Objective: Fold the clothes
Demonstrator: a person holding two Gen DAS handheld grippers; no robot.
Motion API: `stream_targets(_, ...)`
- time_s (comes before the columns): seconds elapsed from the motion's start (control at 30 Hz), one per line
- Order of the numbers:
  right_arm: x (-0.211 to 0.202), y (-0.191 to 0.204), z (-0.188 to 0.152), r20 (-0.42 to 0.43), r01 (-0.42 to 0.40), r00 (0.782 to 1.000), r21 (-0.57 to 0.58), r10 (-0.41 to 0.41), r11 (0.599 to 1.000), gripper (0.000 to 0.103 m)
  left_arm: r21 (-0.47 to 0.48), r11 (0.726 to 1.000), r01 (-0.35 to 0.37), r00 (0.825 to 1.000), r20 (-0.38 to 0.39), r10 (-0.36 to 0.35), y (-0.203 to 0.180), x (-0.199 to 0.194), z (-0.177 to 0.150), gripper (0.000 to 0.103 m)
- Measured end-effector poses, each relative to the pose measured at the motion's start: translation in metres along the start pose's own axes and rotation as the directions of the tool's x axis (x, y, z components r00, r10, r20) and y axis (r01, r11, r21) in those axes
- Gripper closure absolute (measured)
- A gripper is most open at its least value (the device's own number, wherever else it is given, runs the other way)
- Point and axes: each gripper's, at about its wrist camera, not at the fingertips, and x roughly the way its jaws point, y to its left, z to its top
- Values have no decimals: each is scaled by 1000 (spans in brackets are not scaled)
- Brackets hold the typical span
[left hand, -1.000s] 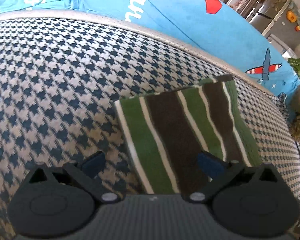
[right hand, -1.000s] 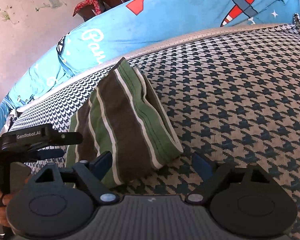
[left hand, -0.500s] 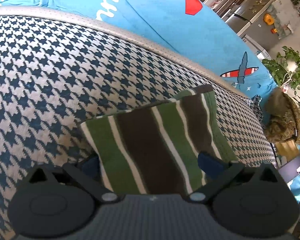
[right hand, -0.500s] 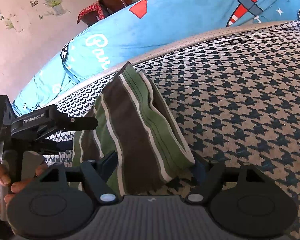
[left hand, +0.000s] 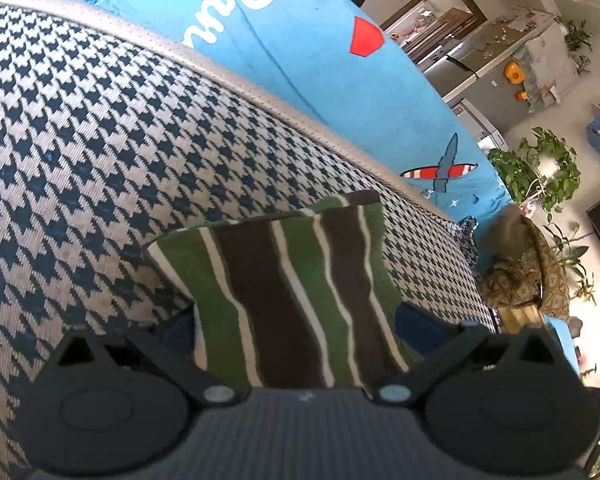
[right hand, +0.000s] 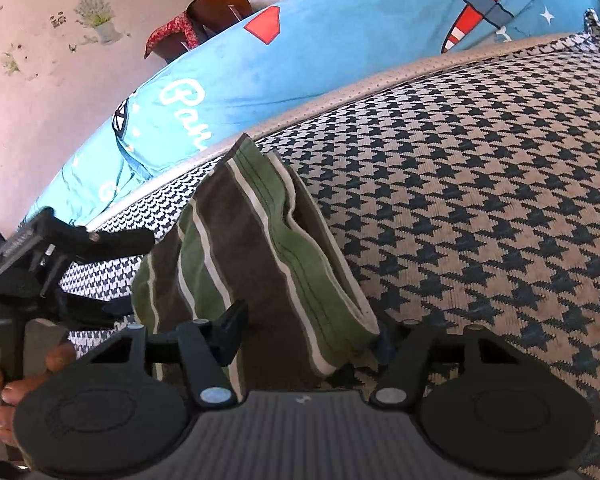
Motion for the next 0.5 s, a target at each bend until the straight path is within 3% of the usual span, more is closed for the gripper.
stream_targets(0.2,-16,20,3,82,146,987,-126,-137,981,42,18,1000,0,1000,9,0,-7,-3,0,0)
stream_targets(0.3,-32,28,5,158,175,976,-154,-151,972,42,19,1000,-7,1000,11,7,-4,-8,-1,0)
stream_targets(0.37,-39,37,5,194,163,973,-175,-128,971,42,19,1000,-8,1000,9,8,-3,-9,-1,0)
stream_targets(0.5,-39,60,-3,173,31,985,-274,17,961,43,25,999,-20,1000,3,20,-4,-9,-1,0)
